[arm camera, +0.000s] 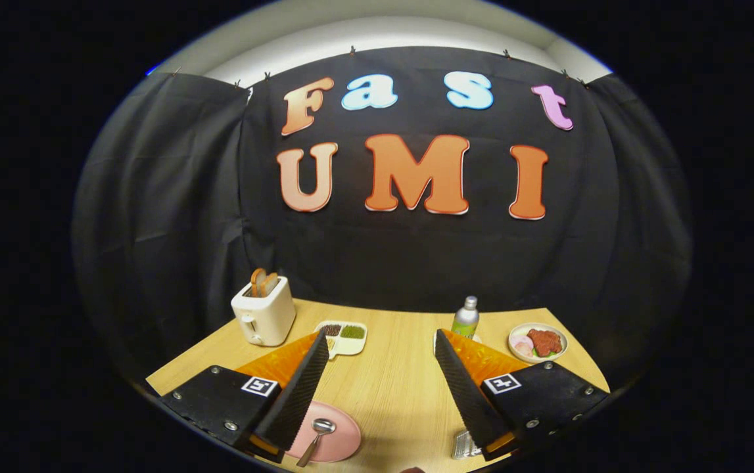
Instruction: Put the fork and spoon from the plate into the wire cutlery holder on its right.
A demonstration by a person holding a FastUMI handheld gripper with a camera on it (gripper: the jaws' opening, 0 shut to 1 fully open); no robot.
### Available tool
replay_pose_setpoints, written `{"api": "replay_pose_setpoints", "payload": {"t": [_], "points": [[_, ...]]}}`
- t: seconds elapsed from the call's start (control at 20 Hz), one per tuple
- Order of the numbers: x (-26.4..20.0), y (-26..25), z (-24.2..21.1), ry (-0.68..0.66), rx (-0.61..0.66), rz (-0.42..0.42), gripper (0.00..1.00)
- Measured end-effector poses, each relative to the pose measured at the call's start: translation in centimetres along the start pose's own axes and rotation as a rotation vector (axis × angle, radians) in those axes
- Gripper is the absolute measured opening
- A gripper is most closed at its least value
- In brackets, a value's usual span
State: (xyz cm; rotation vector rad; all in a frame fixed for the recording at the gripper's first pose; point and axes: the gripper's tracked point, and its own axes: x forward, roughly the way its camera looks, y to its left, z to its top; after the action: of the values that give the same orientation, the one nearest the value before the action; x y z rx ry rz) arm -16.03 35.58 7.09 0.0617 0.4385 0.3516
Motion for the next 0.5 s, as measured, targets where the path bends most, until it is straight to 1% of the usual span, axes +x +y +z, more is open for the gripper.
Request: {"api": "replay_pose_setpoints", "payload": {"t": [0.3, 0.4, 0.5], "points": [[0.6, 3.8, -7.7, 0.207, -0.004, 0.023, 0.95], [0.6, 5.0, -10.3, 0.279, -0.005, 0.036, 0.93], [0.5, 6.2, -12.7, 0.349, -0.010, 0.049, 0.87]]}}
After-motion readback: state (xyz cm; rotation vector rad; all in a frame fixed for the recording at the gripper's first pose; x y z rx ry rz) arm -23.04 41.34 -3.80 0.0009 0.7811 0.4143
